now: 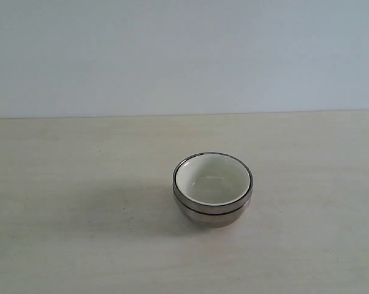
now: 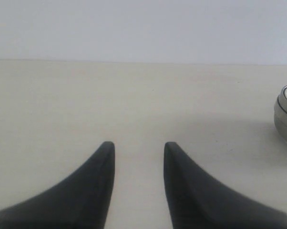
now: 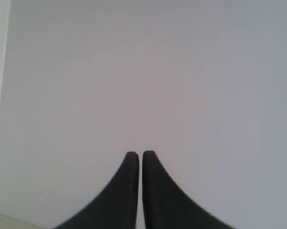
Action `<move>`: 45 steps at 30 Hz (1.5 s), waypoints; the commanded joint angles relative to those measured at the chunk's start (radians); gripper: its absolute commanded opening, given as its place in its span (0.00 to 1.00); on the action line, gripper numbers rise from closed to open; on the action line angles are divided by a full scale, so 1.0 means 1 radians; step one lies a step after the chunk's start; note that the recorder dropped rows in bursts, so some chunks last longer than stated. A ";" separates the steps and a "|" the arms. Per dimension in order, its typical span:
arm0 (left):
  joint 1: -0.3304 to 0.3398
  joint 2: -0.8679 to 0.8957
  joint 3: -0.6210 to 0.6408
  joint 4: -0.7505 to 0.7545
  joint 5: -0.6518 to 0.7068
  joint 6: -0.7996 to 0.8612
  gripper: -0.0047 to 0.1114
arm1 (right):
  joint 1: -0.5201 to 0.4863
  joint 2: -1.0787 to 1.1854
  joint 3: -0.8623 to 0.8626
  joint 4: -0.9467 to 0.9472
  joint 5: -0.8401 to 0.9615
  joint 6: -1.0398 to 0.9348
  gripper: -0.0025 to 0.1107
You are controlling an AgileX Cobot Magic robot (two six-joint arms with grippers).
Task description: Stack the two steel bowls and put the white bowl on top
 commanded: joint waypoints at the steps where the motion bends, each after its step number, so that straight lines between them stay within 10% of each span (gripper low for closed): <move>1: 0.003 -0.003 0.004 -0.001 0.001 0.003 0.32 | -0.084 -0.003 0.005 -0.132 0.013 0.141 0.02; 13: 0.003 -0.003 0.004 -0.001 0.001 0.003 0.32 | -0.403 -0.003 0.023 -0.143 -0.019 0.244 0.02; 45: 0.003 -0.003 0.004 -0.001 0.001 0.003 0.32 | -0.405 -0.003 0.726 -0.096 -0.389 0.481 0.02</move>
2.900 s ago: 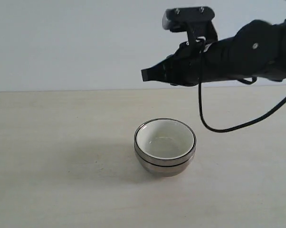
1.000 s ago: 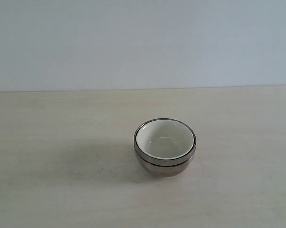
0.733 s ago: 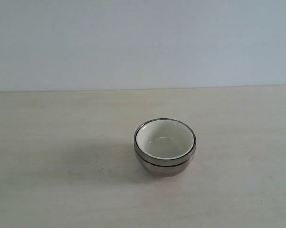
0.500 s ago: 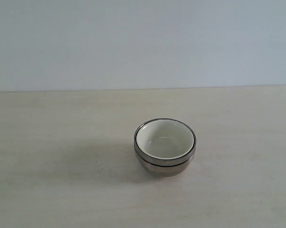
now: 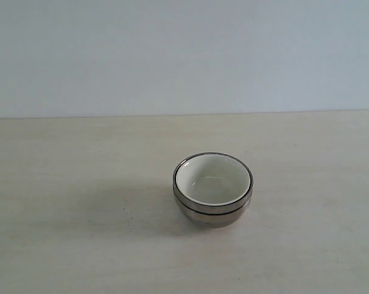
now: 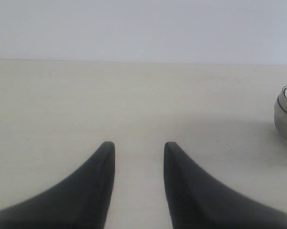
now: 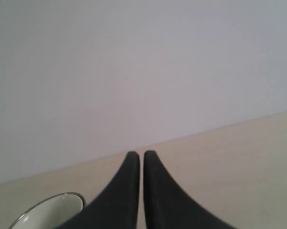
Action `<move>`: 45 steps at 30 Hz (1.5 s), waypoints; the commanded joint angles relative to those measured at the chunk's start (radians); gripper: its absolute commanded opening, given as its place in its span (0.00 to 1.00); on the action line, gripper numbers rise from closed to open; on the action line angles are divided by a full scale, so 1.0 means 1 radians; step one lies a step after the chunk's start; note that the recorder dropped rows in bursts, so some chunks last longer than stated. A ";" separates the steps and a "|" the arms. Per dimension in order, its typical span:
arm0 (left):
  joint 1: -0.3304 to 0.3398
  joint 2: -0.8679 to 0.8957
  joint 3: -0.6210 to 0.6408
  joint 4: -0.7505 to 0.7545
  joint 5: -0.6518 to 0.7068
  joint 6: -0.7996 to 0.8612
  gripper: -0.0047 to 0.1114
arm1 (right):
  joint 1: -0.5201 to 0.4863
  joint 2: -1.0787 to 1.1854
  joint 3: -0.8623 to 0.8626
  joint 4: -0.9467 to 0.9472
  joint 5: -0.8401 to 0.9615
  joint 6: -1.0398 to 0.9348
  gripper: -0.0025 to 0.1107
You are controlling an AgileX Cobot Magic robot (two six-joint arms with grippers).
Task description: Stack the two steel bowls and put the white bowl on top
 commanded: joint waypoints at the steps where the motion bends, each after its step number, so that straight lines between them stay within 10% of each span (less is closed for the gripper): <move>1: 0.003 -0.003 0.004 -0.001 0.001 0.003 0.32 | -0.004 -0.006 0.011 0.001 0.034 0.004 0.02; 45: 0.003 -0.003 0.004 -0.001 0.001 0.003 0.32 | -0.004 -0.006 0.011 0.032 0.157 -0.072 0.02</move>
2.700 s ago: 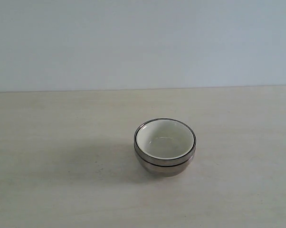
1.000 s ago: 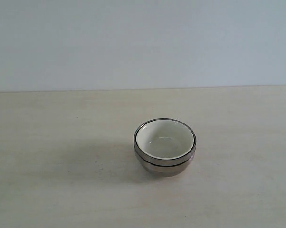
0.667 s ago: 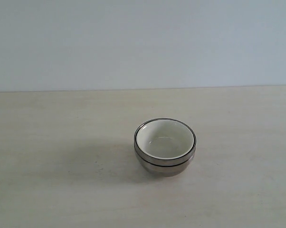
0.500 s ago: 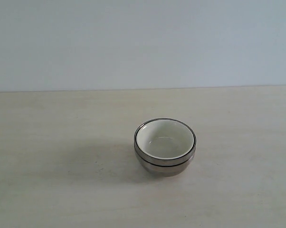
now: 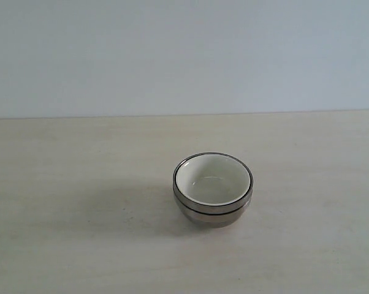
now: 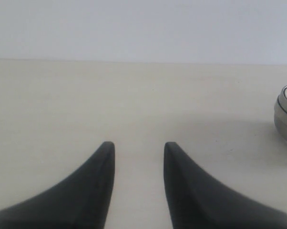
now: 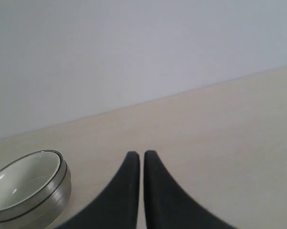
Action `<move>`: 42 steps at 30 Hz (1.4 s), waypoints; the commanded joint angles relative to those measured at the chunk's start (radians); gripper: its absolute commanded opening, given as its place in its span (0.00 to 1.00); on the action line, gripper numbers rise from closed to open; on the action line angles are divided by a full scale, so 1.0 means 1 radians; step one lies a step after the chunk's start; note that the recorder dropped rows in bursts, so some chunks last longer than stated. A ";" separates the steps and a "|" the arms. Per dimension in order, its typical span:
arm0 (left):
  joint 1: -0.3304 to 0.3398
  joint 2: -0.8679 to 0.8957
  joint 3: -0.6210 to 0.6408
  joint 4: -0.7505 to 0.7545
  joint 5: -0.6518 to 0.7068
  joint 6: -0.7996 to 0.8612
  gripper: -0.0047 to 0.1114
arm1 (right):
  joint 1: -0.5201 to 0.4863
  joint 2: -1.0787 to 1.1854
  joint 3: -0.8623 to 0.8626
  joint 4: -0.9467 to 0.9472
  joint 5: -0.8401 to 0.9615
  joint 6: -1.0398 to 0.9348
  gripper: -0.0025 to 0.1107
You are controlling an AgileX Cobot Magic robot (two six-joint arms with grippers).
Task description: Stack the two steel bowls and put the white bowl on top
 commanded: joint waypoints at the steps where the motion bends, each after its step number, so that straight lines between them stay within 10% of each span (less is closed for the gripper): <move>1: 0.003 -0.003 0.004 -0.001 0.001 0.003 0.32 | -0.004 -0.006 0.004 -0.005 0.000 -0.009 0.02; 42: 0.003 -0.003 0.004 -0.001 0.001 0.003 0.32 | -0.004 -0.006 0.004 -0.005 0.179 -0.359 0.02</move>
